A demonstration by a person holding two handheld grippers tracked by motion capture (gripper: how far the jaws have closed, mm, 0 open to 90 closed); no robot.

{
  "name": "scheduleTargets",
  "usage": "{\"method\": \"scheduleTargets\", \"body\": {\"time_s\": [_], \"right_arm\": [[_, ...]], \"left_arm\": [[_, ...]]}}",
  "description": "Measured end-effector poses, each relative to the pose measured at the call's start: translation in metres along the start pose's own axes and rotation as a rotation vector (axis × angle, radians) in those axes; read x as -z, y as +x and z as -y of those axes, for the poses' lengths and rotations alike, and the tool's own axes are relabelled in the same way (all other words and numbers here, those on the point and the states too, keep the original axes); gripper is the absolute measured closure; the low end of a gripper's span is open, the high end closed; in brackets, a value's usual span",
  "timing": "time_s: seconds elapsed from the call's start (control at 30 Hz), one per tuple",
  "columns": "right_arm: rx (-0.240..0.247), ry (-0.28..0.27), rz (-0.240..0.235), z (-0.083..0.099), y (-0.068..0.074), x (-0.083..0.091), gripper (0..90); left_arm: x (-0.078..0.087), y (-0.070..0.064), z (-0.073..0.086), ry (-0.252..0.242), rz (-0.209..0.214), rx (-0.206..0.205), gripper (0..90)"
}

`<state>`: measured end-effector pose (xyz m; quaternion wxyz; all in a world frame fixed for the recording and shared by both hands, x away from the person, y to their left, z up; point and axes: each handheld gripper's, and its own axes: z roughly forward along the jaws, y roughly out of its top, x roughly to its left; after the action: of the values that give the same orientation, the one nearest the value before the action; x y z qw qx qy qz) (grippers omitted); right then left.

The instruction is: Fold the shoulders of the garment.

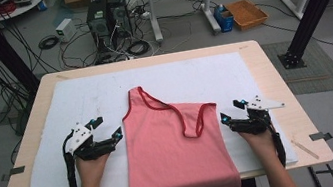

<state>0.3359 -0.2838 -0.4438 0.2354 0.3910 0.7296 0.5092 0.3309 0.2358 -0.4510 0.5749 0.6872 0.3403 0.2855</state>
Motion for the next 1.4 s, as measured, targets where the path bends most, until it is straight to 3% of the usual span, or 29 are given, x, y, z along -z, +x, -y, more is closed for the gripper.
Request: {"method": "scheduleTargets", "body": {"time_s": [0.17,0.33,0.4,0.47,0.5,0.7,0.8,0.83,1.07,1.13,1.2,1.23,1.3,1.33,1.4], "right_arm": [[-0.049,-0.007,-0.006,0.004,-0.006,-0.001,24.8],[-0.016,0.006,0.0,0.004,-0.003,-0.002,24.8],[-0.011,0.005,0.0,0.004,-0.003,-0.002,24.7],[-0.018,0.001,0.008,0.004,-0.003,-0.002,23.8],[-0.019,0.0,0.008,0.005,-0.003,-0.002,23.6],[-0.049,0.013,0.015,0.004,-0.006,-0.003,23.5],[-0.053,0.009,0.01,0.004,-0.006,-0.003,23.4],[-0.051,0.009,0.01,0.004,-0.006,-0.003,23.4],[-0.046,0.009,0.014,0.004,-0.006,-0.002,22.2],[-0.046,0.007,0.012,0.004,-0.006,-0.002,22.0],[-0.048,0.008,0.015,0.004,-0.006,-0.002,21.9],[-0.046,0.009,0.015,0.004,-0.006,-0.002,21.9],[-0.048,0.008,0.016,0.004,-0.006,-0.002,21.7],[-0.051,0.007,0.013,0.004,-0.006,-0.003,21.6],[-0.057,0.008,0.015,0.004,-0.006,-0.002,21.5]], "left_arm": [[0.0,0.0,0.0,-0.001,-0.001,0.003,16.5],[0.001,0.002,0.0,-0.005,-0.005,0.016,16.5],[0.0,0.004,0.0,0.0,-0.008,0.042,16.6],[-0.002,0.007,-0.001,0.019,0.008,0.066,16.5],[-0.007,0.012,-0.004,0.045,0.055,0.097,16.5],[-0.02,0.016,-0.024,0.072,0.098,0.096,16.5],[-0.03,0.02,-0.036,0.078,0.107,0.1,16.5],[-0.04,0.023,-0.042,0.089,0.118,0.126,16.5],[-0.068,0.034,-0.054,0.127,0.128,0.174,16.5],[-0.084,0.039,-0.058,0.16,0.114,0.184,16.5],[-0.09,0.041,-0.058,0.172,0.108,0.183,16.5],[-0.103,0.046,-0.059,0.196,0.086,0.186,16.5],[-0.108,0.05,-0.058,0.196,0.077,0.196,16.5],[-0.121,0.057,-0.056,0.243,0.071,0.232,16.5],[-0.126,0.06,-0.056,0.269,0.061,0.223,16.5]]}}
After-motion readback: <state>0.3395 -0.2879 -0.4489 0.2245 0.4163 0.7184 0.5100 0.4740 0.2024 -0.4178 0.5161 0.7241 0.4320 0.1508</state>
